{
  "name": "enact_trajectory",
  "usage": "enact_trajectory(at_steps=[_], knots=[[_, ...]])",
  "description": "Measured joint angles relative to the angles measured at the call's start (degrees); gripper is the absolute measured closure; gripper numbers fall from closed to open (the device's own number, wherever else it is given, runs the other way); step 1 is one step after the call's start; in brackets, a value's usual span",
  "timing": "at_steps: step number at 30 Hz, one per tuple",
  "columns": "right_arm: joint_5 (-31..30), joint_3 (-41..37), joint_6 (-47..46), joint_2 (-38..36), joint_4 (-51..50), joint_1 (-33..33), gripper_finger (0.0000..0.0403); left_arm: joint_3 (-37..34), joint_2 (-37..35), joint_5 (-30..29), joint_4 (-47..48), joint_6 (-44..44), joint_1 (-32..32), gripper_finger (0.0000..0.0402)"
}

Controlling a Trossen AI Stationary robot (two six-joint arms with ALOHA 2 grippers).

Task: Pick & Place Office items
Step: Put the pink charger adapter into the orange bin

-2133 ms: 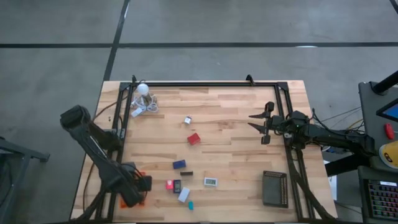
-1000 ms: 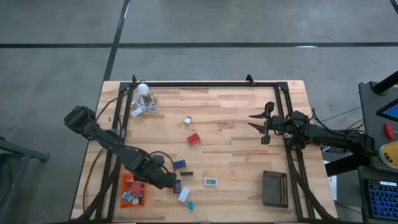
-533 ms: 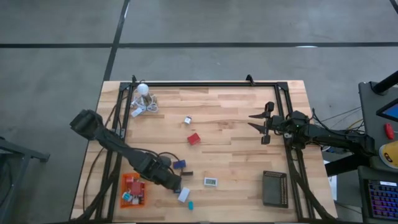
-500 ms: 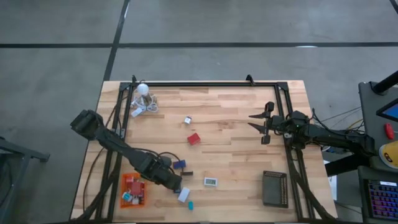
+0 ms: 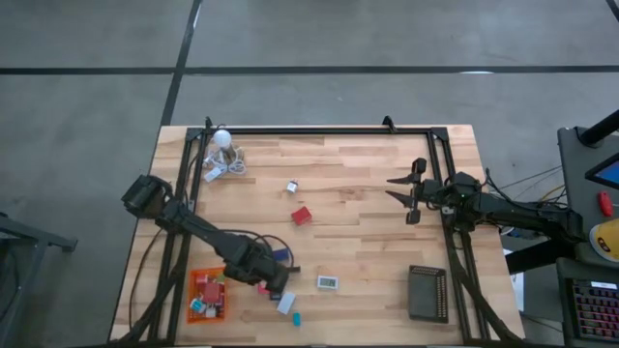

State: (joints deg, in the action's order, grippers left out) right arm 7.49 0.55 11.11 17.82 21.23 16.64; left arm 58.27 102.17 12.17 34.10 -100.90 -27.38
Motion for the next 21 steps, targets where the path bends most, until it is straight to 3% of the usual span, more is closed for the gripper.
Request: enact_trajectory(at_steps=[7,21], knots=[[0.0,0.0,0.0,0.0,0.0,0.0,0.0264,0.0,0.1,1.0,-0.1,0.0,0.3,0.0112],[0.0,0.0,0.0,0.0,0.0,0.0,0.0264,-0.1,-0.1,1.2,0.1,0.0,0.3,0.0215]])
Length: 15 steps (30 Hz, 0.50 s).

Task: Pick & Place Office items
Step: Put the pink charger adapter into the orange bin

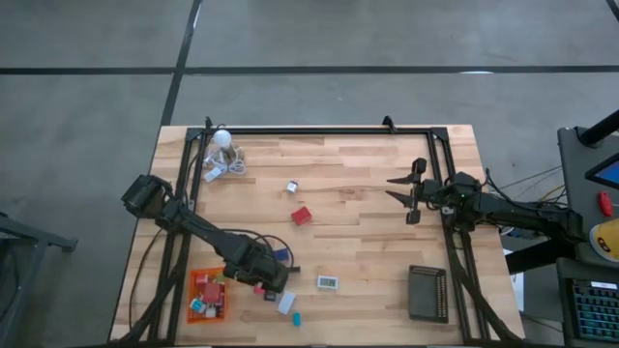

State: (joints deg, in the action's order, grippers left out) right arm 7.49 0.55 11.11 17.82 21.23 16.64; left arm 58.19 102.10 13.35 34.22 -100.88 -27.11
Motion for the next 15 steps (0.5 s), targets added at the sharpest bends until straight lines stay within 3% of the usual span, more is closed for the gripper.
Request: enact_trajectory(at_steps=[6,15], knots=[[0.0,0.0,0.0,0.0,0.0,0.0,0.0264,0.0,0.0,0.0,0.1,0.0,0.0,0.0247],[0.0,0.0,0.0,0.0,0.0,0.0,0.0264,0.0,0.0,0.0,0.1,0.4,0.0,0.0244]])
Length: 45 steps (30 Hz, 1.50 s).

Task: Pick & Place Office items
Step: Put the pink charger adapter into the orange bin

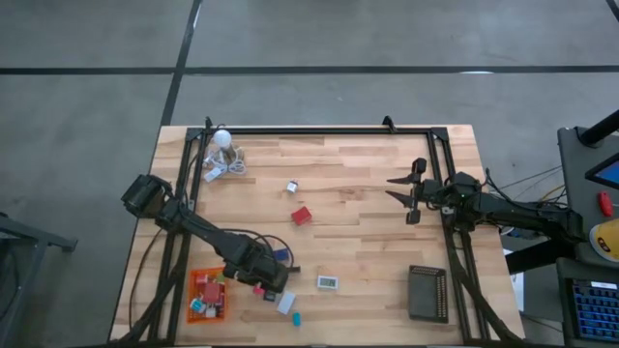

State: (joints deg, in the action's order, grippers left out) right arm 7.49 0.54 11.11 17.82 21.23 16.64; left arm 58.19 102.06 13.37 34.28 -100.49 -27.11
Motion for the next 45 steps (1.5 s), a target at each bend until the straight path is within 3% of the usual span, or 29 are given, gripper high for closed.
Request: enact_trajectory(at_steps=[25,37,45], knots=[[0.0,0.0,0.0,0.0,0.0,0.0,0.0264,2.5,-8.7,-1.3,9.7,-1.1,-1.0,0.0244],[0.0,0.0,0.0,0.0,0.0,0.0,0.0264,9.7,-12.4,-7.6,25.2,-12.0,-8.2,0.0244],[0.0,0.0,0.0,0.0,0.0,0.0,0.0264,13.5,-12.4,-9.7,31.8,-24.6,-15.0,0.0243]])
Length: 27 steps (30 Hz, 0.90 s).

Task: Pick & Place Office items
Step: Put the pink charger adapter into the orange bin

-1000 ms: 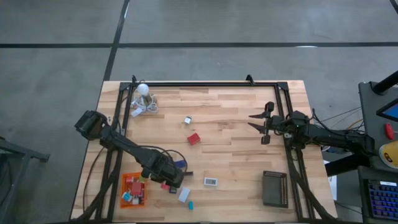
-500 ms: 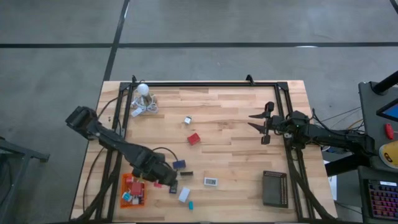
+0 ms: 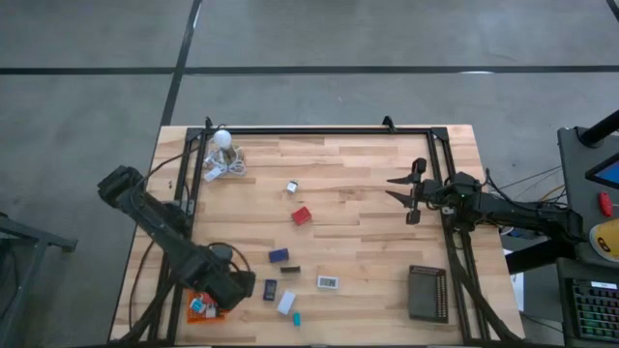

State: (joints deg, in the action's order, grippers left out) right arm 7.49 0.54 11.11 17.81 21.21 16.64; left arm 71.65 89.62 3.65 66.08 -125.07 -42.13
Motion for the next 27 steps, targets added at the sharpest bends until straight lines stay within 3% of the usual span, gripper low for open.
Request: enact_trajectory(at_steps=[9,27], knots=[[0.0,0.0,0.0,0.0,0.0,0.0,0.0264,0.0,0.0,-0.6,5.0,-9.7,-5.0,0.0243],[0.0,0.0,0.0,0.0,0.0,0.0,0.0264,-0.8,-1.1,-2.0,10.3,-16.6,-9.0,0.0243]])
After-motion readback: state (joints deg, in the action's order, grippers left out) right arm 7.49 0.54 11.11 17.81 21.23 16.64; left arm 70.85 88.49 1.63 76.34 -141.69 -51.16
